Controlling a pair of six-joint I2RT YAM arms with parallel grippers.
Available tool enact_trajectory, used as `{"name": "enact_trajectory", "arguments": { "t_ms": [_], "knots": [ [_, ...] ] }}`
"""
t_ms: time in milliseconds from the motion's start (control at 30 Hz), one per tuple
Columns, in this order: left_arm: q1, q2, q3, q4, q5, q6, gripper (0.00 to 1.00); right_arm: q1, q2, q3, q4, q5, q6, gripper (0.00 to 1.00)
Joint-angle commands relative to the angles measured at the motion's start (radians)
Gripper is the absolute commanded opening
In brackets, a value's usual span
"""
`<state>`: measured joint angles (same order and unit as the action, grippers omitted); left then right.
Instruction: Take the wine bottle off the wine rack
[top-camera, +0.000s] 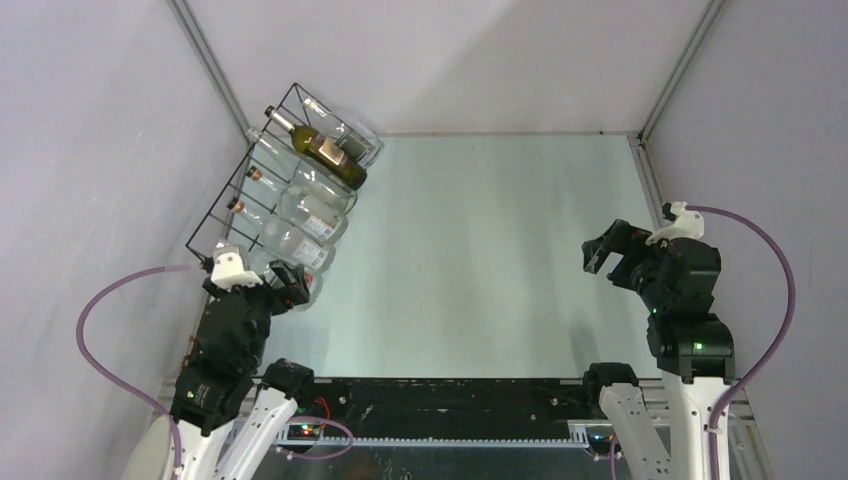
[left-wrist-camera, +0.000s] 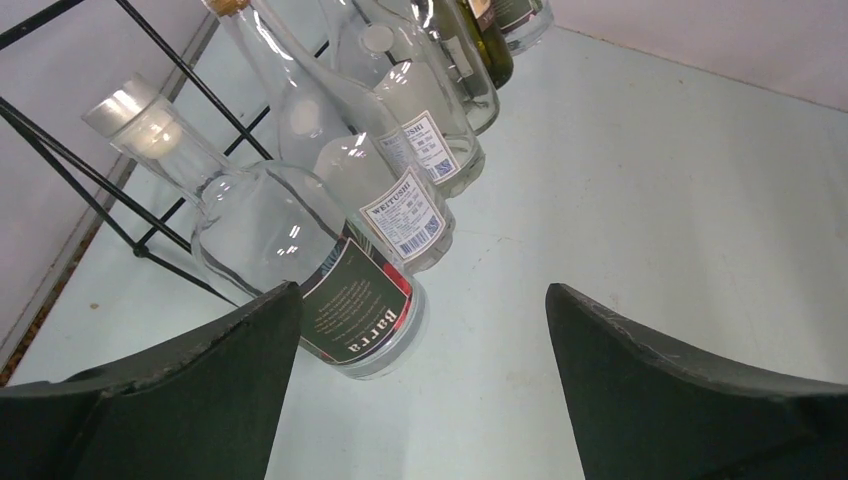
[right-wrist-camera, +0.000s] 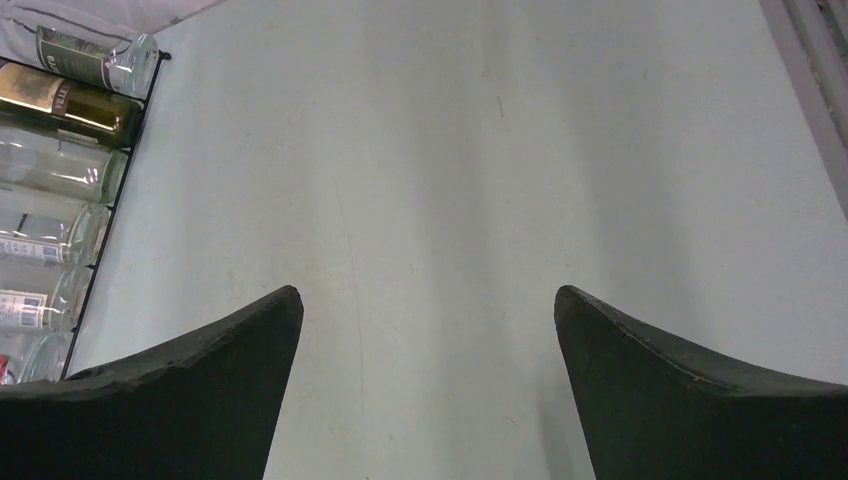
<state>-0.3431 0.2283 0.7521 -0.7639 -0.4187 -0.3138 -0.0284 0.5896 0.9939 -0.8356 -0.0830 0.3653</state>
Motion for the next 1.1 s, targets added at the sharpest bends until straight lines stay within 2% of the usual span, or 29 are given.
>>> {"name": "enact_trajectory", "arguments": {
  "t_ms": [0, 333, 467, 667, 767, 867, 933, 1067],
  "knots": [
    [0.015, 0.001, 0.025, 0.014, -0.072, 0.002, 0.98, -0.002, -0.011, 0.000, 0.013, 0.030, -0.016, 1.00],
    [0.015, -0.005, 0.087, -0.019, -0.203, -0.094, 0.98, 0.007, 0.016, 0.000, 0.017, 0.033, -0.016, 1.00],
    [0.015, 0.063, 0.165, -0.042, -0.226, -0.119, 0.98, 0.011, 0.015, 0.000, 0.008, 0.047, -0.018, 1.00],
    [0.017, 0.239, 0.355, -0.037, -0.247, -0.047, 0.98, 0.019, 0.012, -0.010, 0.016, 0.058, -0.022, 1.00],
    [0.054, 0.312, 0.412, -0.038, -0.252, -0.048, 0.98, 0.019, 0.012, -0.010, 0.016, 0.062, -0.024, 1.00],
    [0.150, 0.354, 0.433, -0.038, -0.164, -0.076, 0.98, 0.020, 0.002, -0.012, 0.015, 0.070, -0.025, 1.00],
    [0.298, 0.375, 0.424, -0.034, -0.003, -0.103, 0.98, 0.020, -0.008, -0.015, 0.017, 0.073, -0.026, 1.00],
    [0.508, 0.418, 0.370, 0.002, 0.286, -0.160, 0.98, 0.022, -0.020, -0.028, 0.023, 0.068, -0.026, 1.00]
  ]
}}
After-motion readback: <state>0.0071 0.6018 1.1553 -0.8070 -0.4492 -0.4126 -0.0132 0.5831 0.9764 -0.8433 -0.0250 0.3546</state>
